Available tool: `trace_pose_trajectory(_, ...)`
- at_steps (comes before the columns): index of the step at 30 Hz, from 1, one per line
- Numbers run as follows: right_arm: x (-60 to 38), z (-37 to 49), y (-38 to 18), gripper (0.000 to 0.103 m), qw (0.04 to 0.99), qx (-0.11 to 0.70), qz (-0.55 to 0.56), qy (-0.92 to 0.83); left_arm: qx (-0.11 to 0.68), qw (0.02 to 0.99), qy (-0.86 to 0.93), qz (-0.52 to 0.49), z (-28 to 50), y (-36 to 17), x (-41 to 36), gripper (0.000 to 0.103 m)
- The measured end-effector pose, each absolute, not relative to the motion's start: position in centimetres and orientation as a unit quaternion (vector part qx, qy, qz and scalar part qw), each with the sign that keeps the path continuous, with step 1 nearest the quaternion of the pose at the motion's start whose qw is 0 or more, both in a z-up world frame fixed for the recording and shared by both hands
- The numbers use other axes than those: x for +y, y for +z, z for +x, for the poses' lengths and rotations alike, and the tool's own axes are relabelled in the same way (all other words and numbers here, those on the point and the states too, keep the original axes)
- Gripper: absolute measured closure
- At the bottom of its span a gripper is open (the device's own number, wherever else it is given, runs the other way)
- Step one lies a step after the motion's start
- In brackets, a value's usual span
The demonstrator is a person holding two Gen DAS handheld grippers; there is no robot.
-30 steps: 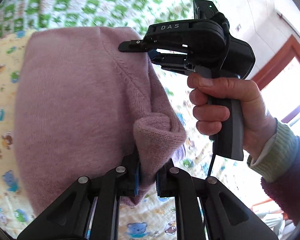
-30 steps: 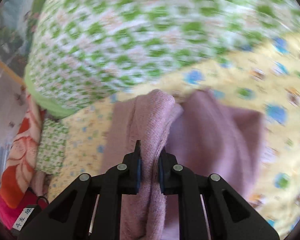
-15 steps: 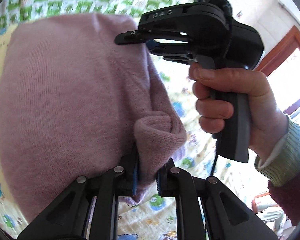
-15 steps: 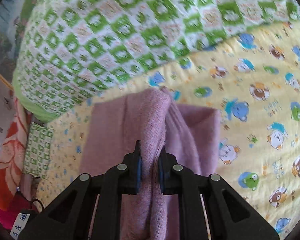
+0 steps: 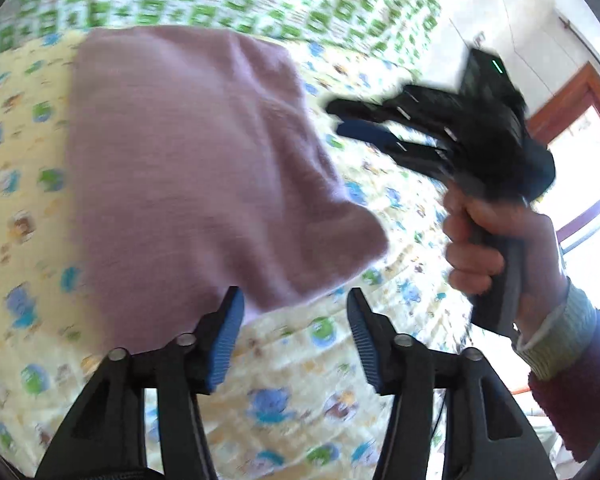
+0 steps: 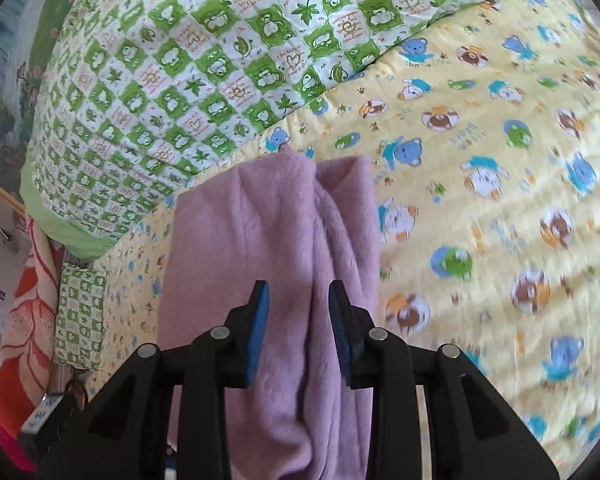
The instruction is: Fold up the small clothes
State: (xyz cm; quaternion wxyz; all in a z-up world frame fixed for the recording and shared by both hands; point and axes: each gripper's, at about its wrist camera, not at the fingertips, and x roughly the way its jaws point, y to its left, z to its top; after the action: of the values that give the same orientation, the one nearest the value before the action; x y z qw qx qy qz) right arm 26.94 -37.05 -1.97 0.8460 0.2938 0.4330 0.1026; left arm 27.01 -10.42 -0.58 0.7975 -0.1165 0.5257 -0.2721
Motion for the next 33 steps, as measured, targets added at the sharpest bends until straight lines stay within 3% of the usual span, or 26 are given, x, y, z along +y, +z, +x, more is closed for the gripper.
trace_pose_trajectory(9,-34.2,22.7,-3.3,0.068,0.83,0.458,0.296,0.118,0.53,0.805,-0.194,-0.182,27.1,-1.5,-4.4,0.045)
trace_pose_trajectory(15,-33.3,23.2,-3.8,0.061,0.827,0.461,0.3,0.116,0.535,0.801,-0.176,-0.204,28.9,-2.0,-4.3,0.042)
trace_pose_trajectory(24,-33.1,24.2,-4.5,0.061,0.83,0.47,0.28,0.108,0.565,0.779,-0.155,-0.225,31.6,-4.3,-5.1,0.041)
trace_pose_trajectory(27,-32.6,24.4,-4.6,0.09,0.828,0.479,0.264,0.124,0.568,0.775,-0.156,-0.229,31.8,-4.5,-5.2,0.04)
trace_pose_trajectory(33,-34.8,23.2,-0.1,0.092,0.853,0.413,0.288,0.135,0.56,0.78,-0.163,-0.227,32.4,-3.8,-6.4,0.031)
